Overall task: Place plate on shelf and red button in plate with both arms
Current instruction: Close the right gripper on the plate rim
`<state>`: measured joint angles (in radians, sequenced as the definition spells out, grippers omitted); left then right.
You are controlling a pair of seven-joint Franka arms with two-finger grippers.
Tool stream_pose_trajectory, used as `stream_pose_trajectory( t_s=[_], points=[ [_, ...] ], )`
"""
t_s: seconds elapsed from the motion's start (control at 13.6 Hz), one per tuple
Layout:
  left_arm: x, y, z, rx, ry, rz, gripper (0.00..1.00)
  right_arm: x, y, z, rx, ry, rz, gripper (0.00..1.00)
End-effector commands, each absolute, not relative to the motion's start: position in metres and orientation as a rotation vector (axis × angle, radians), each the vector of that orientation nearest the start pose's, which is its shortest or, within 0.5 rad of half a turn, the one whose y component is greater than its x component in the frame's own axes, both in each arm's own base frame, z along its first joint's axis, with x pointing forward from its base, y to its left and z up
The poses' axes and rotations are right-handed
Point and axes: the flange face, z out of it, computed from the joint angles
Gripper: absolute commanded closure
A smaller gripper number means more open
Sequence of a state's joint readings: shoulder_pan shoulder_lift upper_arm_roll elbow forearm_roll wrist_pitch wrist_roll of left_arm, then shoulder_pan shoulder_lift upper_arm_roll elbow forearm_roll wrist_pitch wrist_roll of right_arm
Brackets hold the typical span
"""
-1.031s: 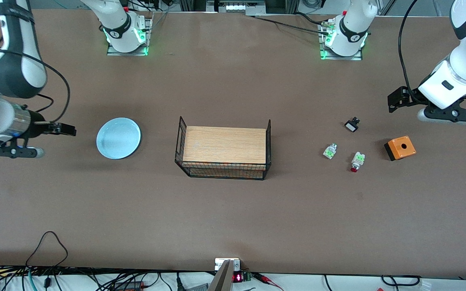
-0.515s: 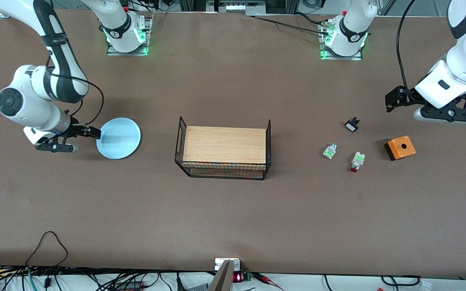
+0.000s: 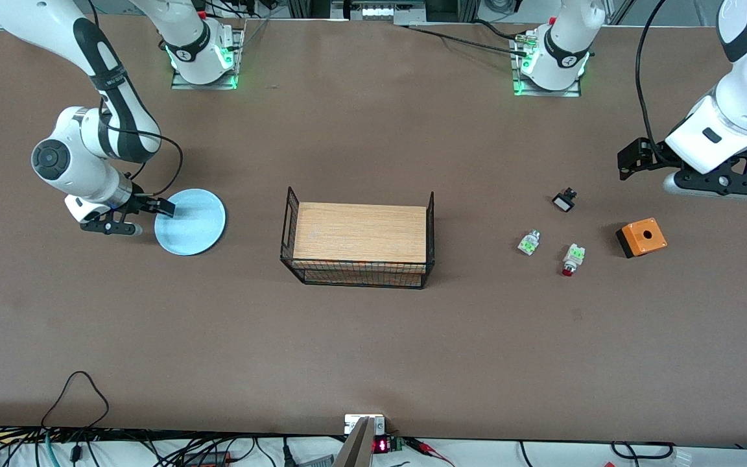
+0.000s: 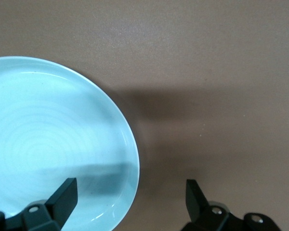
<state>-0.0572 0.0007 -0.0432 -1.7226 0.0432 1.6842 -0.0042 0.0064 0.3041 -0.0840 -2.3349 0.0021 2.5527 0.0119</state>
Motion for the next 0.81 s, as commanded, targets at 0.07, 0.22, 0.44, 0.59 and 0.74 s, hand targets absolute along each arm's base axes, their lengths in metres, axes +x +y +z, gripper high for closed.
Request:
stream_pose_trajectory(
  t_s=[0.07,0.22,0.44,0.59,0.74],
  points=[
    [0.5564,-0.0515,0.5678,-3.066,0.168,0.051,0.00,0.5081,-0.0396,0.1903,-3.163,0.122,0.117,0.25],
    [0.5577,-0.0516,0.5697,-3.067,0.168,0.044,0.00,0.5083,-0.0397,0.1842,-3.165,0.122,0.107,0.36],
    [0.5581,-0.0516,0.5684,-3.066,0.168,0.053,0.00,0.5083,-0.0382,0.1822,-3.165,0.117,0.107,0.59],
    [0.5582,-0.0515,0.5691,-3.067,0.168,0.051,0.00,0.5082,-0.0390,0.1841,-3.165,0.124,0.109,0.89],
    [0.5581,-0.0524,0.5691,-3.066,0.170,0.051,0.00,0.5072,-0.0404,0.1878,-3.162,0.149,0.126,1.00]
  ],
)
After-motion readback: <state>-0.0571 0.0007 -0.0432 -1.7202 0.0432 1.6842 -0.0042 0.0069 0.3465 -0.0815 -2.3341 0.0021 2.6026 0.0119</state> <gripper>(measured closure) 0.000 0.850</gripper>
